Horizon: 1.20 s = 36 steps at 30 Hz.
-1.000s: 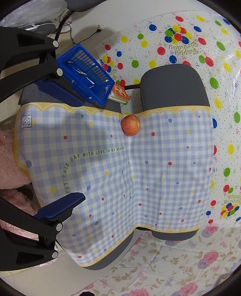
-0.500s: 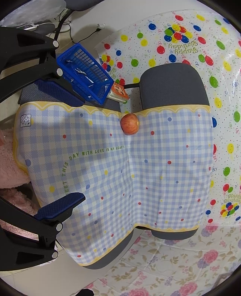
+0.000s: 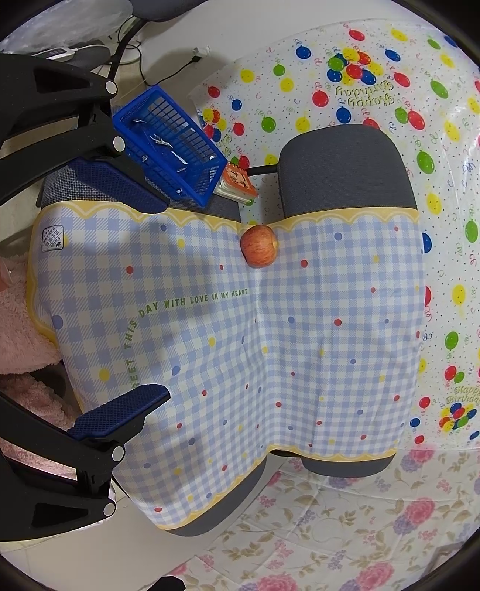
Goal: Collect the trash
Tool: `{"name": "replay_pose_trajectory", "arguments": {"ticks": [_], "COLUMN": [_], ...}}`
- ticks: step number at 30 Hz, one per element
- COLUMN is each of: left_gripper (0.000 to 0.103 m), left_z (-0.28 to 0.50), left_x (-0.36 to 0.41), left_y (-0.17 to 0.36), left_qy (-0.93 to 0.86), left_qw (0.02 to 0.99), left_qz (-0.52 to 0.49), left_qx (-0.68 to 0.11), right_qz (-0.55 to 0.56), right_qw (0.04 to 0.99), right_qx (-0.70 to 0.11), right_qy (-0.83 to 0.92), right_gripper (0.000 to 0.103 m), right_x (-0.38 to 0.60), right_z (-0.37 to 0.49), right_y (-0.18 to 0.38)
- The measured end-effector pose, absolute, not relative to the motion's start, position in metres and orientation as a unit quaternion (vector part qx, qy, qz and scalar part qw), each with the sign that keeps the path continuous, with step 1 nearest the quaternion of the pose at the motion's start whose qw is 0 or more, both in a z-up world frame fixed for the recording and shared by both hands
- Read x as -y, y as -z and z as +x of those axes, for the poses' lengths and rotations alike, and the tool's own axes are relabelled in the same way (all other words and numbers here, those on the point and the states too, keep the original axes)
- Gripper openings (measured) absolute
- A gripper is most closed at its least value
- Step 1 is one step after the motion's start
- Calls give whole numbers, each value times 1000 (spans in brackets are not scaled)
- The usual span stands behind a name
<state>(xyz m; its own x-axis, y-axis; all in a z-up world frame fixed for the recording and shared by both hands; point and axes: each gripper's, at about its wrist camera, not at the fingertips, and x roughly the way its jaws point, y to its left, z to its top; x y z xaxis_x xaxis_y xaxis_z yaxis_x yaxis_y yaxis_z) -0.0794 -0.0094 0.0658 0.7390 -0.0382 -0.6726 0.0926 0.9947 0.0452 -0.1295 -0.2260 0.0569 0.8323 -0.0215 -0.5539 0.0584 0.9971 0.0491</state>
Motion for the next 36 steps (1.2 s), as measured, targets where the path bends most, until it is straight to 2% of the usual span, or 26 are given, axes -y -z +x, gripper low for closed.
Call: {"name": "replay_pose_trajectory", "arguments": {"ticks": [36], "left_gripper": [93], "left_z": [-82], "left_x": [12], "left_y": [-59], "left_qy": [35], "left_qw": [930], "left_qz": [39], "left_qx": [-364], "right_qz": [39], "right_qw": [954], "right_qx": [-295], "right_qy": [26], "right_gripper": [97], "right_x": [225], "right_z": [-132], "right_y": [-50]}}
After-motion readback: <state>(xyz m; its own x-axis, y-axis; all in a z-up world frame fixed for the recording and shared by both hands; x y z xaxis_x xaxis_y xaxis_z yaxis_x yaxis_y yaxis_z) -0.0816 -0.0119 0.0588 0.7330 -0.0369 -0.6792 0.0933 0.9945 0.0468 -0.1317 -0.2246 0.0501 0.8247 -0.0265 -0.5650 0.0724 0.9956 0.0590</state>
